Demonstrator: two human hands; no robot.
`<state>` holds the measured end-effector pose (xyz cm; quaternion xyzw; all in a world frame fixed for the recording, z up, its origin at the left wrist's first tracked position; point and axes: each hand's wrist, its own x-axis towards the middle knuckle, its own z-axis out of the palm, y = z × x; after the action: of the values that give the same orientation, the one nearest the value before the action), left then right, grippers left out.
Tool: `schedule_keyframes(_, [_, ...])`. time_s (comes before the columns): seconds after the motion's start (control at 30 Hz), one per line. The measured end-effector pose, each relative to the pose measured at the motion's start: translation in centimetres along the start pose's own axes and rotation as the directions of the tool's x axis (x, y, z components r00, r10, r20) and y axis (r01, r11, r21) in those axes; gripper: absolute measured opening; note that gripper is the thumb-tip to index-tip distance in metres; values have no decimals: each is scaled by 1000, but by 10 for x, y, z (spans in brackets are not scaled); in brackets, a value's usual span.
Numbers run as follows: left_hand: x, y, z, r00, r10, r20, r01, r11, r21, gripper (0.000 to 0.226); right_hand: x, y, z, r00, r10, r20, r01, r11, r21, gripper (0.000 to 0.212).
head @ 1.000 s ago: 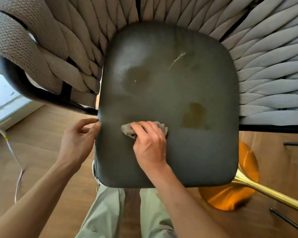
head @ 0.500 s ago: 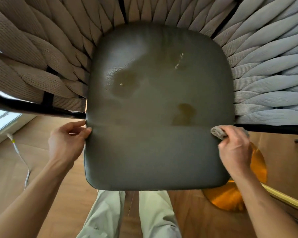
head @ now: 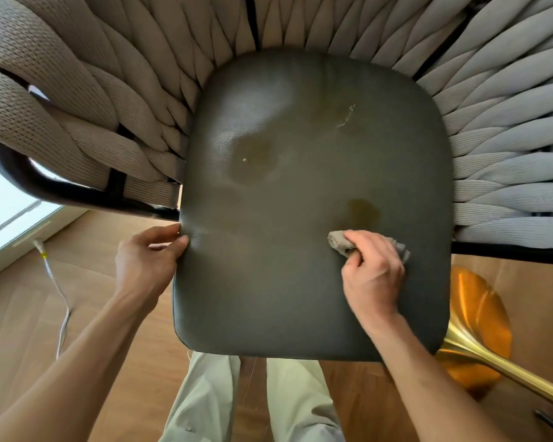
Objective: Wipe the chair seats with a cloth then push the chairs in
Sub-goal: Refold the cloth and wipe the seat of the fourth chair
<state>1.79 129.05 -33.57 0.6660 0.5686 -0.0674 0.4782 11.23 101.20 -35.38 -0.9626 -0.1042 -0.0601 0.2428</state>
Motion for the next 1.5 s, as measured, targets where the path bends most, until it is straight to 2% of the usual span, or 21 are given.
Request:
schedule_keyframes(0.1, [4,-2,-2,1000,0,16,0,1000,-26,20,-7,-54,28,998,-58,17,56,994,91,36])
schedule_keyframes(0.23, [3,-1,-2,999,8,38,-5,997,-81,16,-16,-128,60,988,-87,130,71,990,121,26])
schedule_keyframes(0.33, [-3,10,-1,996,-55,67,71,962,-264,31,-24,-180,77,961,-137,242,104,984,145,19])
schedule_keyframes(0.47, [-9,15,-1,992,-122,18,121,932,-343,43,-27,-205,101,943,-187,275,163,981,106,18])
schedule_keyframes(0.6, [-11,14,4,997,-68,20,71,944,-322,44,-21,-183,90,914,-302,269,293,953,75,17])
schedule_keyframes(0.73, [-4,5,7,999,55,3,-54,995,-86,24,-7,-136,67,943,-225,244,223,974,38,21])
schedule_keyframes(0.9, [0,9,11,990,138,-5,-136,983,120,27,8,-47,23,979,-162,125,170,984,-58,33])
schedule_keyframes(1.07, [1,10,15,972,223,-69,-204,956,212,36,20,26,-21,985,-98,141,127,967,-219,36])
schedule_keyframes(1.3, [1,13,15,973,226,-56,-216,966,142,37,38,89,-56,990,111,92,-69,923,-378,29])
schedule_keyframes(1.4, [3,12,14,977,210,-42,-204,972,116,37,37,90,-52,985,169,23,-154,940,-303,32])
schedule_keyframes(1.5, [3,13,16,974,218,-55,-211,971,112,36,32,77,-40,988,148,-36,-153,965,-214,35])
